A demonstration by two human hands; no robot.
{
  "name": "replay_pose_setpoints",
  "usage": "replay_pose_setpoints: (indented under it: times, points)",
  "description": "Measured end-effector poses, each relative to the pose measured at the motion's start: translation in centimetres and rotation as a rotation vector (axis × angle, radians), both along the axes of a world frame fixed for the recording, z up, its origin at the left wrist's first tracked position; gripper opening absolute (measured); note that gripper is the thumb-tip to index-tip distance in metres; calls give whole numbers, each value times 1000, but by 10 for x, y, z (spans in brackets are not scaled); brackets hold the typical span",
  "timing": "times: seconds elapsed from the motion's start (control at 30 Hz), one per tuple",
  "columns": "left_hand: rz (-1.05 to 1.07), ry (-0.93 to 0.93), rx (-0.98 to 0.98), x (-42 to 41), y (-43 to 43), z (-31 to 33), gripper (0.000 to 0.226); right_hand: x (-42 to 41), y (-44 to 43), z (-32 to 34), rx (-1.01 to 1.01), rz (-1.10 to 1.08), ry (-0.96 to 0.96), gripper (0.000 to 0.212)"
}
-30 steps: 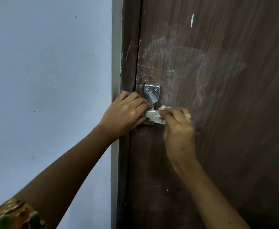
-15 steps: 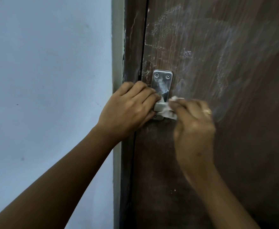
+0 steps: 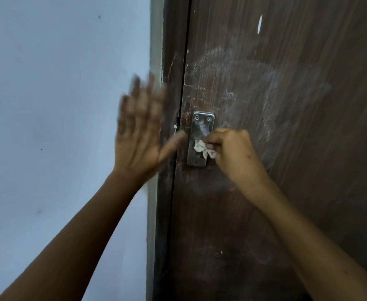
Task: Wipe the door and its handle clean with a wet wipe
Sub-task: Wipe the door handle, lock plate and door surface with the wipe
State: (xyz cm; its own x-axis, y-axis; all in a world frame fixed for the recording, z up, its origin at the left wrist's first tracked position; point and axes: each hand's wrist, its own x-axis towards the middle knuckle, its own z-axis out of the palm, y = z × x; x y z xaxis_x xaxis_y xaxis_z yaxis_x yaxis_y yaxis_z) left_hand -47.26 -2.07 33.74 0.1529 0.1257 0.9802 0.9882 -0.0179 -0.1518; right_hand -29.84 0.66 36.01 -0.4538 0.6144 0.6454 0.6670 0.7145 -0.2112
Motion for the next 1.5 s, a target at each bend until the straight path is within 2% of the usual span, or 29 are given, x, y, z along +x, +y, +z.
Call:
replay_pose_setpoints:
  times: [0.07,0.1,0.3,0.43,0.63,0.73,0.83,0.93,1.03,1.13,1.23,1.37,1.5]
  points:
    - [9,-236,50,-1,1,13,68,-5,7,3,-37,-49,-38,35]
    - [41,-273,52,1,3,16,65,-8,9,3,-30,-49,-50,35]
    - [60,-236,36,-2,6,12,60,-10,15,2,153,141,5,24]
    - [51,-224,39,-2,5,13,59,4,7,13,135,297,-122,17]
    - [41,-226,26,-3,4,12,61,-7,19,19,294,216,-160,14]
    - [40,-219,21,-4,4,12,61,-11,22,14,424,177,-388,8]
    - [42,-219,25,-5,5,11,62,11,32,14,394,216,-494,16]
    - [48,-224,29,-5,6,10,61,19,36,14,474,169,-469,23]
    - [48,-229,28,-5,6,9,61,5,32,10,520,148,-352,19]
    - [44,-226,31,-6,6,10,61,9,33,9,468,221,-439,18]
    - [39,-226,35,-5,6,10,61,20,34,16,477,191,-492,21]
    - [42,-226,42,-6,6,10,62,1,31,16,537,147,-314,21]
    - [22,-221,44,-6,5,10,61,7,34,8,504,206,-437,19]
